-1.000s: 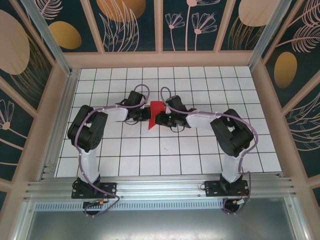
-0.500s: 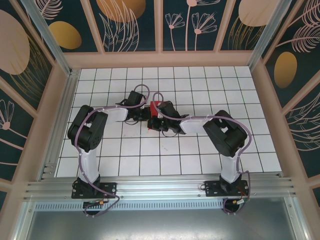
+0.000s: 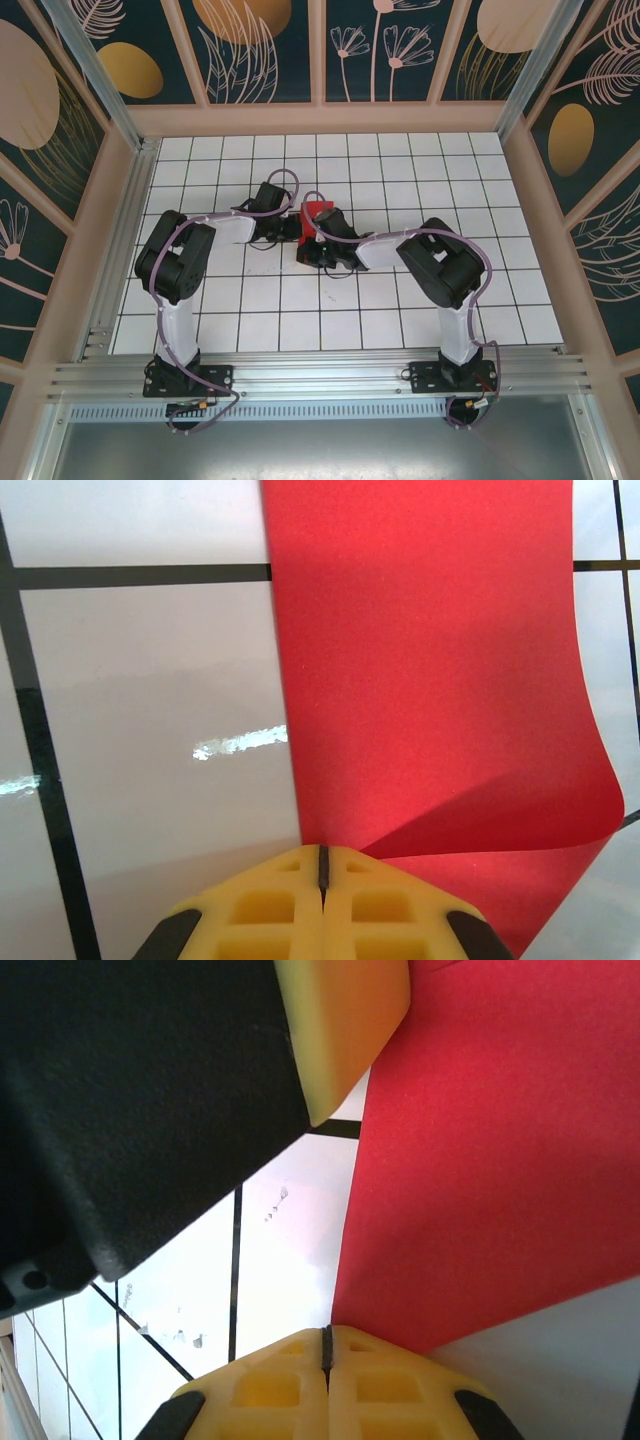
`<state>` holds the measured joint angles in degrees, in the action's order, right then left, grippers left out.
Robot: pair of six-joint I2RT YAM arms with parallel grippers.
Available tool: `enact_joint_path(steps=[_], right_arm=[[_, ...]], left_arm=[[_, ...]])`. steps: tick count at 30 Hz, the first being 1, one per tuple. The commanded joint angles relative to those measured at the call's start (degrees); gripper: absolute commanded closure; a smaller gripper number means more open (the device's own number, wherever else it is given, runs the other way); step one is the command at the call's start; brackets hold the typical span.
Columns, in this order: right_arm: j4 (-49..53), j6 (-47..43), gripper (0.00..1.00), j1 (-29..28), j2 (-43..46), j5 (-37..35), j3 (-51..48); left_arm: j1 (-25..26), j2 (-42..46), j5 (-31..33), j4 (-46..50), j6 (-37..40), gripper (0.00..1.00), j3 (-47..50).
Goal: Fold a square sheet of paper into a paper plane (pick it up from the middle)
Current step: Third fold the triangle at the center of the table.
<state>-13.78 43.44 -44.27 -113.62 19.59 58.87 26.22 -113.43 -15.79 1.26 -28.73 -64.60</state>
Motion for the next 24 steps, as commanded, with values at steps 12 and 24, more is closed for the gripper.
enact_joint_path(steps=[12,24], right_arm=[[-0.53,-1.43,0.9,-0.9,2.28,1.26,0.78],[6.72,-2.54,0.91,-0.7,0.85,-1.52,2.82]], left_arm=[[0.1,-1.52,3.16,2.08,-0.89,1.0,2.04],[0.06,-1.23,3.02,1.92,-0.89,1.0,2.2]])
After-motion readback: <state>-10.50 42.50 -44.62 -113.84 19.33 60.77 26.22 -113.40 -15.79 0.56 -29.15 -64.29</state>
